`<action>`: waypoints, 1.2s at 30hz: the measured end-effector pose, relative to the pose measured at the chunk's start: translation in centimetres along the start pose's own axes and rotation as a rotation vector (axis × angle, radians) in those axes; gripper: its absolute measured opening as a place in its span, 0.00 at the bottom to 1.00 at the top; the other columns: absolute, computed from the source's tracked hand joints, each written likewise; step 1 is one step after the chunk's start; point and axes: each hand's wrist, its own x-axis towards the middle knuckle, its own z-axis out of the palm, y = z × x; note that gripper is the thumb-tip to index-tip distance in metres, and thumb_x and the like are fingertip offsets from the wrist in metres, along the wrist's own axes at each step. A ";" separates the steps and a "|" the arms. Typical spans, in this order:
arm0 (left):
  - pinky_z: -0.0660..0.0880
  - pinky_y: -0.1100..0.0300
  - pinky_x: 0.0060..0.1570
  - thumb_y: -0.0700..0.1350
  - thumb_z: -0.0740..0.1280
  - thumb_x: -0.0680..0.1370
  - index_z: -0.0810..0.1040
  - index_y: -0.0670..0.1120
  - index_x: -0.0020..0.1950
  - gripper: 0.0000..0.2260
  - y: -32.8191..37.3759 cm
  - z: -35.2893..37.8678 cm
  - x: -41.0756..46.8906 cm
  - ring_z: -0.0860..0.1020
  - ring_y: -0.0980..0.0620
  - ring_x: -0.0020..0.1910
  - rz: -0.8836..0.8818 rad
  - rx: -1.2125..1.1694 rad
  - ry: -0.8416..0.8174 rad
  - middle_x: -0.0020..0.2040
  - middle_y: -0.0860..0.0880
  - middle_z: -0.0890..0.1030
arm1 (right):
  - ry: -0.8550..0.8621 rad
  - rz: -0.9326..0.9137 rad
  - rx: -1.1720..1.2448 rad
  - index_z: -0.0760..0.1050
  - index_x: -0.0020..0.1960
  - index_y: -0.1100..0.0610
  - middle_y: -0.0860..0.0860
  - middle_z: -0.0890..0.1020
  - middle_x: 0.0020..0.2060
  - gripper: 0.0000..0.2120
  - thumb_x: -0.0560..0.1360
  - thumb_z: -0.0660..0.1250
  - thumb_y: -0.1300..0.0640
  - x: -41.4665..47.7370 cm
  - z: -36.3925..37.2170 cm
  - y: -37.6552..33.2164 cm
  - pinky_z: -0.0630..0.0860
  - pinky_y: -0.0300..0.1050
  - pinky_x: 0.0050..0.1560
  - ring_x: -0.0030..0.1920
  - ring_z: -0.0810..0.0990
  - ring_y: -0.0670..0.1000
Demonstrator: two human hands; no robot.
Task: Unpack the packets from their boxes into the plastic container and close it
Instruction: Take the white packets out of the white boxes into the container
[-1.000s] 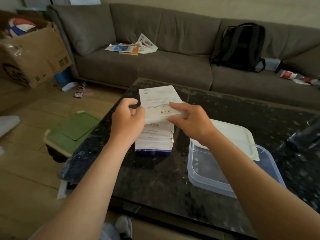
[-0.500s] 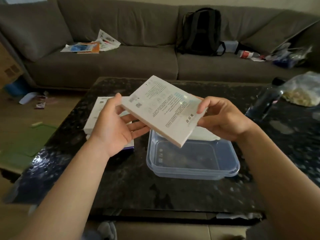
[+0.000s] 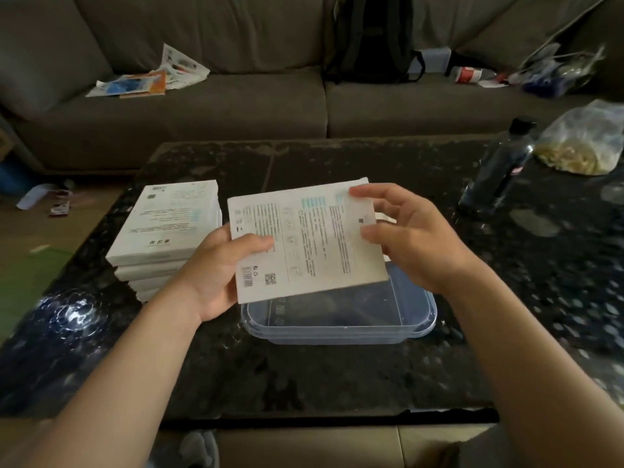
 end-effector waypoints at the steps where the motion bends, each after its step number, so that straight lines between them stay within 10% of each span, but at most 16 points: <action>1: 0.76 0.38 0.60 0.44 0.71 0.71 0.77 0.47 0.66 0.22 -0.2 0.5 0.1 0.82 0.43 0.60 0.028 0.039 0.049 0.60 0.45 0.83 | 0.036 -0.018 -0.068 0.75 0.66 0.45 0.48 0.78 0.59 0.20 0.79 0.68 0.64 -0.3 0.5 0.2 0.85 0.50 0.46 0.55 0.84 0.51; 21: 0.79 0.38 0.55 0.48 0.74 0.70 0.80 0.48 0.61 0.20 -1.7 2.3 0.9 0.83 0.46 0.57 0.177 0.228 0.190 0.57 0.49 0.85 | 0.252 -0.093 -0.312 0.65 0.67 0.36 0.46 0.76 0.60 0.25 0.78 0.68 0.59 -0.7 2.0 2.0 0.80 0.34 0.33 0.47 0.82 0.46; 26: 0.81 0.40 0.54 0.48 0.75 0.70 0.80 0.49 0.61 0.19 -1.7 2.3 1.1 0.83 0.48 0.56 0.218 0.228 0.229 0.57 0.51 0.85 | 0.436 -0.187 -0.609 0.73 0.68 0.49 0.47 0.70 0.65 0.20 0.77 0.72 0.53 -0.3 2.5 3.2 0.74 0.26 0.38 0.58 0.74 0.45; 36: 0.82 0.44 0.53 0.52 0.75 0.69 0.79 0.52 0.61 0.21 -1.8 2.2 1.0 0.82 0.50 0.58 0.276 0.319 0.247 0.57 0.54 0.84 | 0.521 -0.248 -0.767 0.79 0.43 0.57 0.48 0.78 0.43 0.07 0.79 0.69 0.57 0.2 4.2 4.2 0.81 0.53 0.37 0.38 0.78 0.50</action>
